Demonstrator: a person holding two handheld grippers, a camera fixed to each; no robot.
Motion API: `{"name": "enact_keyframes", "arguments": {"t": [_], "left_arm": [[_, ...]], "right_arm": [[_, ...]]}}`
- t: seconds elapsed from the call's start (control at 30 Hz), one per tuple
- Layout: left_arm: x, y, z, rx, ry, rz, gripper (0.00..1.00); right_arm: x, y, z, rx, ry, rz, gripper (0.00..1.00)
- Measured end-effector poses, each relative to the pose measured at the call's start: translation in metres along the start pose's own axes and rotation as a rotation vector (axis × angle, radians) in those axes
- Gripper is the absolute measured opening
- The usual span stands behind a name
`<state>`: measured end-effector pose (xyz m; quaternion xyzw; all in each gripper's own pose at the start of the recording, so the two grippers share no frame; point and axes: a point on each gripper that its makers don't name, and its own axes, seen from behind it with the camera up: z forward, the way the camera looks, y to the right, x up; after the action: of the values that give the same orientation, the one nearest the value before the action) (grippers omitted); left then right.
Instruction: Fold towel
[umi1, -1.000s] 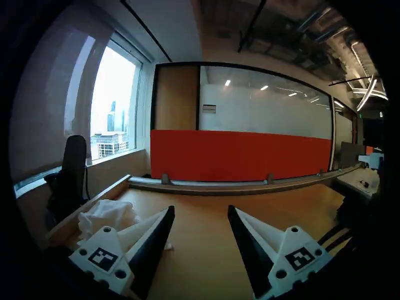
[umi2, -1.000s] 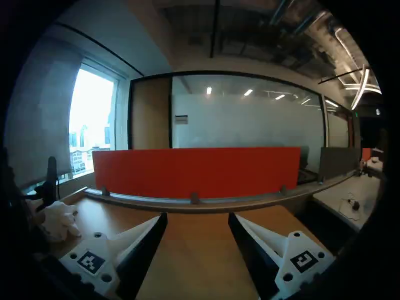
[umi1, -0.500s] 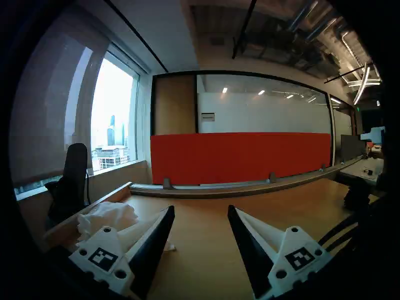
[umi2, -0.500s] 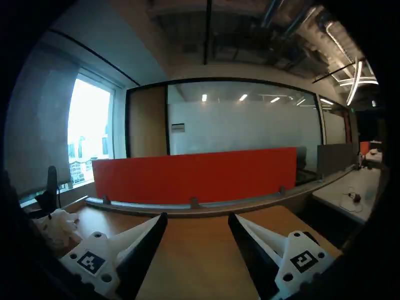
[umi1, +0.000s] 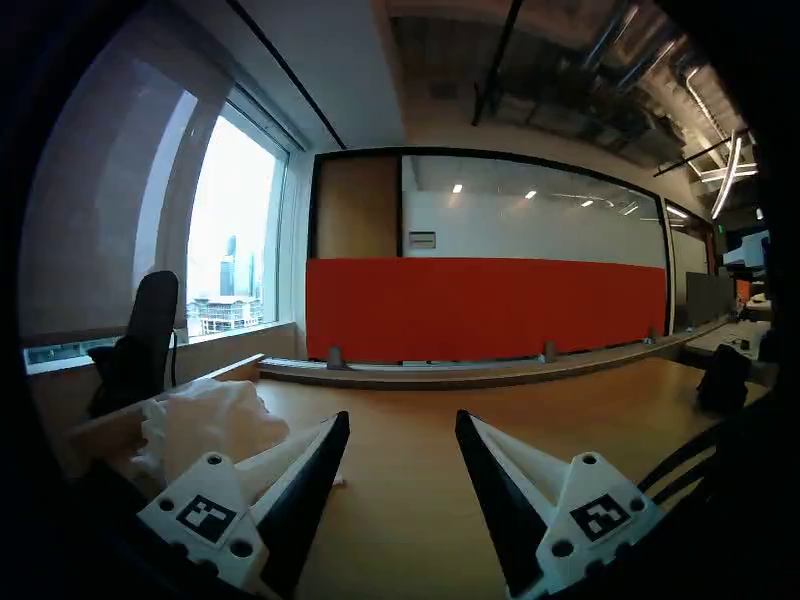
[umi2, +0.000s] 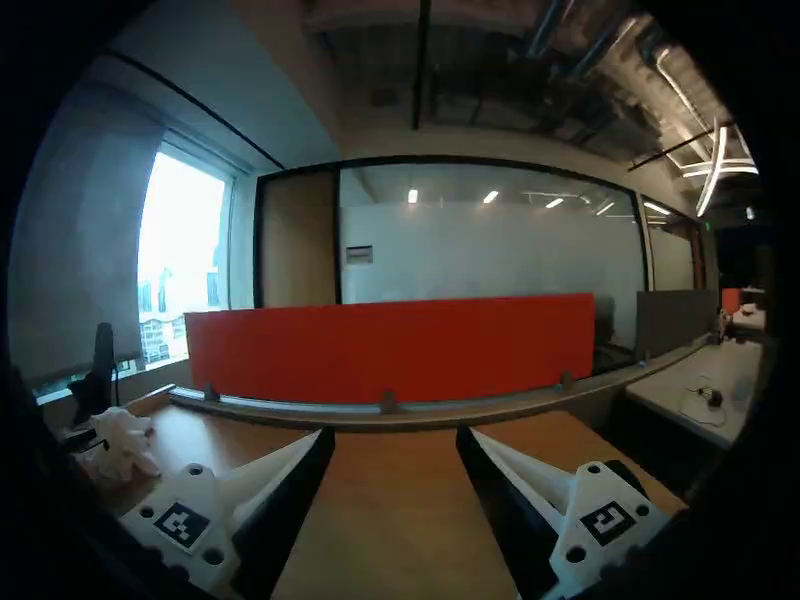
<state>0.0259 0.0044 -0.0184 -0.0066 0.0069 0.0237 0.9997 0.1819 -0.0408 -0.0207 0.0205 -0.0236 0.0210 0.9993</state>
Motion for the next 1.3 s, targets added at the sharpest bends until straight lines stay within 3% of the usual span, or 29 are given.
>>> {"name": "enact_keyframes", "arguments": {"t": [0.3,0.47,0.8,1.3], "left_arm": [[-0.026,-0.011,0.007,0.018,0.020,-0.021,0.78],[-0.033,-0.010,0.009,0.021,0.037,-0.041,0.78],[-0.045,-0.004,0.012,0.016,0.026,0.023,0.78],[-0.057,-0.005,0.018,0.014,-0.012,0.013,0.78]], "right_arm": [[-0.017,-0.006,0.010,0.006,-0.008,-0.021,0.94],[-0.023,-0.014,0.015,0.027,-0.012,-0.037,0.94],[-0.032,-0.014,0.020,0.038,-0.021,-0.052,0.94],[-0.040,-0.011,0.020,0.038,-0.044,-0.044,0.94]]}}
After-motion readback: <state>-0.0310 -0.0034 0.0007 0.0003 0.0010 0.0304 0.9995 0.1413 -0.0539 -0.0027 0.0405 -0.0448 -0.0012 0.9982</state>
